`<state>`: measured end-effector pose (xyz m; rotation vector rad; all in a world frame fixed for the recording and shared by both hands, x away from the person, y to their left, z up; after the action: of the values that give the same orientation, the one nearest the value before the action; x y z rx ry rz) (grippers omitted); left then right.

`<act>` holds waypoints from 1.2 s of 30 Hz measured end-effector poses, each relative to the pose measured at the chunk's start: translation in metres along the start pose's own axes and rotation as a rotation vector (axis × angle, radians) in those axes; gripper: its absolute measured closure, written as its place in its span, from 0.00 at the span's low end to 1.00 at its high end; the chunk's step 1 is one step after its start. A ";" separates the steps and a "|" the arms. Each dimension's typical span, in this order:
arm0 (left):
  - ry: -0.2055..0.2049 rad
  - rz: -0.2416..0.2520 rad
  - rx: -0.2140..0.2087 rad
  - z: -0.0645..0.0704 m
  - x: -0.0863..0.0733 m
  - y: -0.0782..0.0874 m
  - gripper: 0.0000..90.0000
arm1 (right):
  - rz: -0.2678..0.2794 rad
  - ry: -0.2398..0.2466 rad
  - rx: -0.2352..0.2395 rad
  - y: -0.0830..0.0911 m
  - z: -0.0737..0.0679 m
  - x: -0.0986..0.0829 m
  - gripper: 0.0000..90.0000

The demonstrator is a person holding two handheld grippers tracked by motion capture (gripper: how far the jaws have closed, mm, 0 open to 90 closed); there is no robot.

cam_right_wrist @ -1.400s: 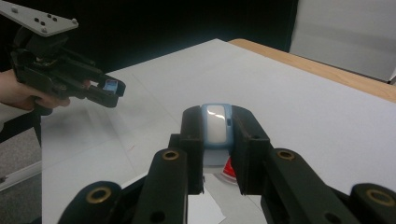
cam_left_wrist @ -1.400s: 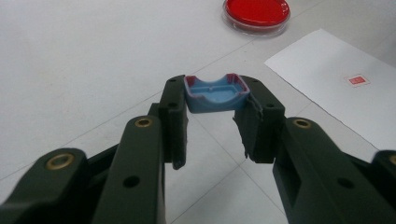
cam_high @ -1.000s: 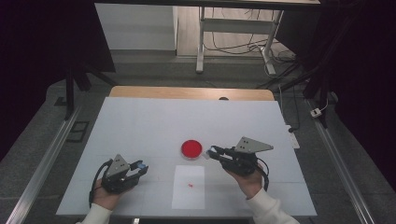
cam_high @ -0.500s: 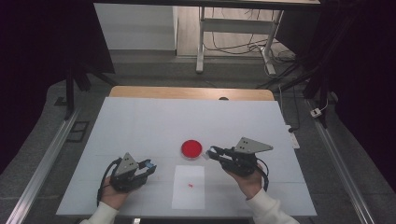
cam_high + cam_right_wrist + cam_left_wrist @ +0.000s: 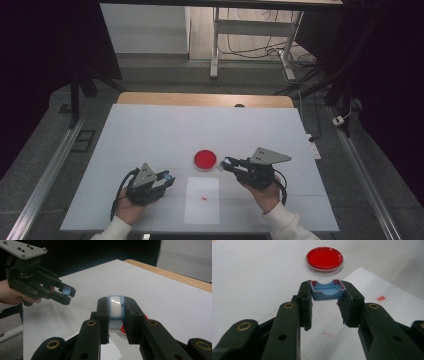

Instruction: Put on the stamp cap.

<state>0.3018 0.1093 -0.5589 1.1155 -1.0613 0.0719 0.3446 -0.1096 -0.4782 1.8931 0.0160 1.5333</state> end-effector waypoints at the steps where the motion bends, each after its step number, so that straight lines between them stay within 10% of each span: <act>1: -0.001 0.001 -0.001 0.001 0.001 -0.001 0.71 | 0.000 -0.001 0.000 0.000 0.000 0.000 0.84; 36: -0.081 -0.011 -0.073 0.047 0.041 -0.047 0.71 | -0.009 -0.013 -0.016 -0.003 0.000 -0.002 0.84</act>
<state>0.3183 0.0323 -0.5604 1.0652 -1.1211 -0.0211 0.3454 -0.1078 -0.4813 1.8880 0.0059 1.5102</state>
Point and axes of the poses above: each handheld gripper's, and its own axes: y roughly backward along the jaws, x roughly out of its top, z roughly to its right, the point moved 9 cm from there along -y, roughly forward along the jaws, and after that the axes turned 10 degrees about -z, right-handed, at the moved point
